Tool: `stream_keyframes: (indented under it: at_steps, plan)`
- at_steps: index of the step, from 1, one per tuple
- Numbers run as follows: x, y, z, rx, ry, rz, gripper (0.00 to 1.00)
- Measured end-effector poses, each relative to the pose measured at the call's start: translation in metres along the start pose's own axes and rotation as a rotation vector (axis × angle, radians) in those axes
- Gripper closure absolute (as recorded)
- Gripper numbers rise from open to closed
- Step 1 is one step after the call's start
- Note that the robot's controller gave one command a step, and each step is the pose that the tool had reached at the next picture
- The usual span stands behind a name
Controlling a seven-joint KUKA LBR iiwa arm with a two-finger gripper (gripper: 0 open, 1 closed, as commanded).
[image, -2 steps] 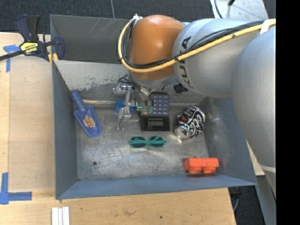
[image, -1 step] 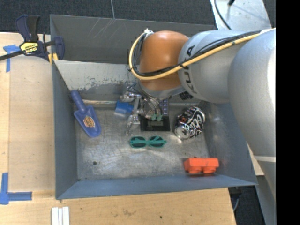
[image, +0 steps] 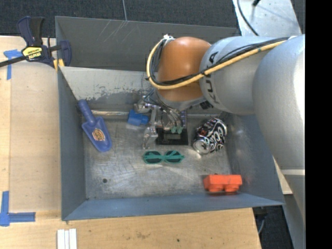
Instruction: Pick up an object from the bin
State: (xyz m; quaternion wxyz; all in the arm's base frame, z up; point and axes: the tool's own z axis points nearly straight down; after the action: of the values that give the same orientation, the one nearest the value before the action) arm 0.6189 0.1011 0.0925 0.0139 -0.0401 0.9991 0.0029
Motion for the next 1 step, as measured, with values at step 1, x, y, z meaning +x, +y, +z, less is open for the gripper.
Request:
stream_keyframes:
  at_steps: [1]
  plan:
    - [0.0701, -0.0222, 0.0062, 0.002, 0.025, -0.167, 1.0]
